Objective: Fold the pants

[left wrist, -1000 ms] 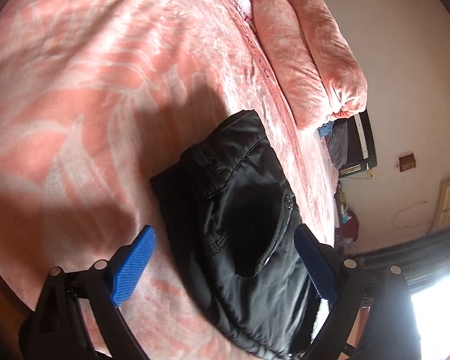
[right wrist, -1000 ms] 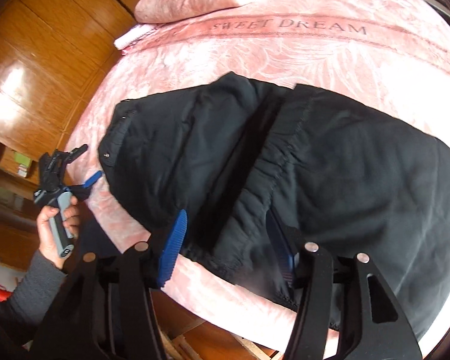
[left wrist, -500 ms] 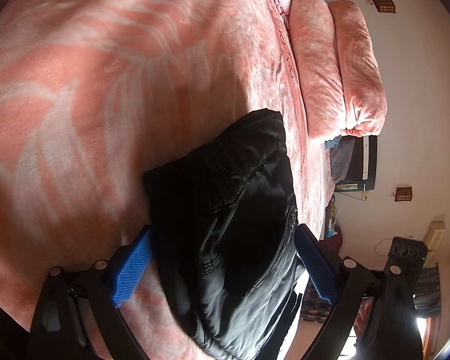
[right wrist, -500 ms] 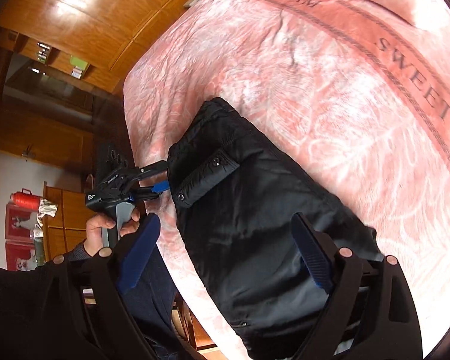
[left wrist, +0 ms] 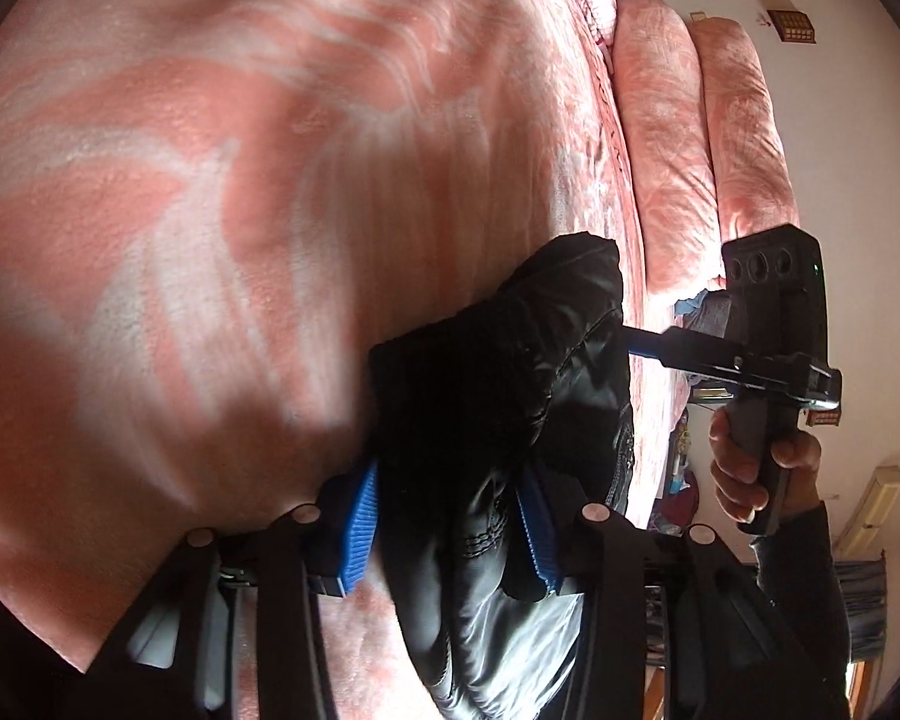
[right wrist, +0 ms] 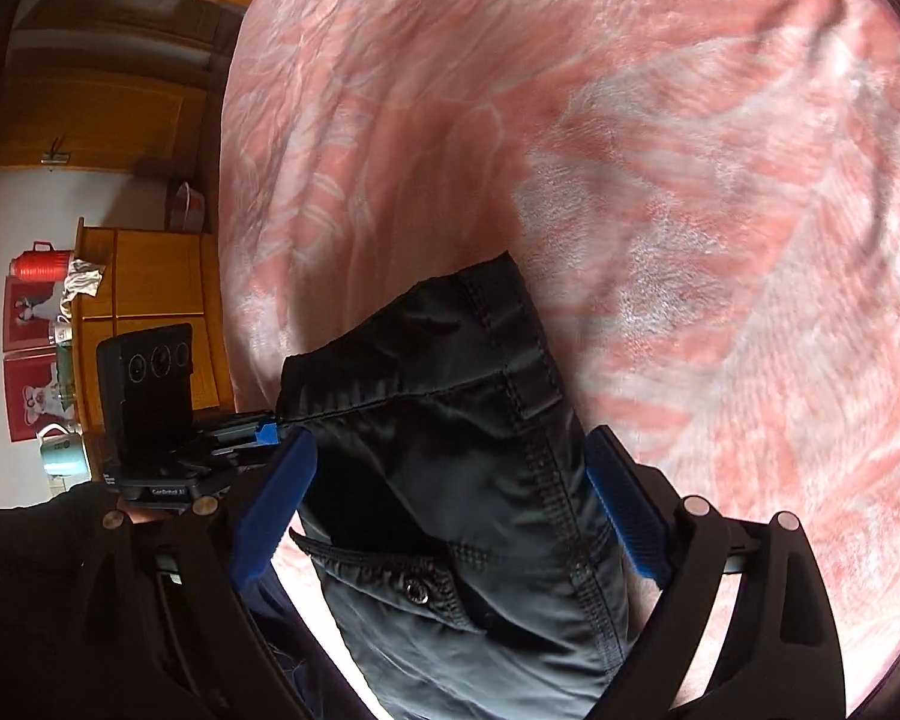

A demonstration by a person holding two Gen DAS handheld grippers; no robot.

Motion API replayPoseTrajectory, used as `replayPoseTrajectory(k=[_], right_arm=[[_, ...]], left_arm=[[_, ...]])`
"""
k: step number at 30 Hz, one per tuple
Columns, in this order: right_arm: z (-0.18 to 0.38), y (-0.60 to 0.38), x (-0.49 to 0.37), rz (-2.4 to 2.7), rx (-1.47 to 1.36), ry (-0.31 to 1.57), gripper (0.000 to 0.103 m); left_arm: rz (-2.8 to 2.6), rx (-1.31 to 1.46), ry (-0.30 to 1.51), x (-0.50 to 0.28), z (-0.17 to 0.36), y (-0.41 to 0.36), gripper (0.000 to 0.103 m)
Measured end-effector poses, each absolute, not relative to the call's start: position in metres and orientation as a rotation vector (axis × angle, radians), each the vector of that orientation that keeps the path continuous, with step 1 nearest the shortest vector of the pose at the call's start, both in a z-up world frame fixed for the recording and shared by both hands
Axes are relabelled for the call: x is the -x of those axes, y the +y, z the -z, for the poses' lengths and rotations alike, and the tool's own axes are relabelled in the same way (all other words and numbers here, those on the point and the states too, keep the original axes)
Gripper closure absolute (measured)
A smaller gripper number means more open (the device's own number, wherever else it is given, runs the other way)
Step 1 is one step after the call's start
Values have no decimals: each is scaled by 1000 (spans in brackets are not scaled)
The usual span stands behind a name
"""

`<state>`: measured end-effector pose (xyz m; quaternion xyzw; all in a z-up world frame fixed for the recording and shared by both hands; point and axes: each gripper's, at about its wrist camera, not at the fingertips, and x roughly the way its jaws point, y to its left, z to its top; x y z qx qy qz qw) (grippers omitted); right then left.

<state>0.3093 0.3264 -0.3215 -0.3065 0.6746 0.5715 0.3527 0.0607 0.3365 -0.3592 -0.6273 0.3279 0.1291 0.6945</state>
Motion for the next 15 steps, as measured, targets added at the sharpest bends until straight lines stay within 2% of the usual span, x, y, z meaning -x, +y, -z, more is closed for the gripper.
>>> replayPoseTrajectory(k=[3, 5, 6, 9, 12, 15], right_arm=[[336, 335, -304, -1481, 861, 1769, 12], [340, 338, -302, -1493, 884, 1761, 27], [339, 338, -301, -1493, 891, 1761, 40], [328, 331, -303, -1484, 916, 1712, 61], [304, 319, -307, -1494, 881, 1670, 70], [276, 306, -306, -1500, 862, 1615, 73]], left_arm=[[-284, 1397, 732, -61, 359, 337, 62], [-279, 1391, 731, -60, 358, 337, 64], [-278, 1384, 730, -59, 357, 337, 66], [-268, 1337, 722, -61, 347, 333, 73], [-251, 1286, 701, -62, 327, 327, 75], [-235, 1222, 689, -63, 301, 319, 76]])
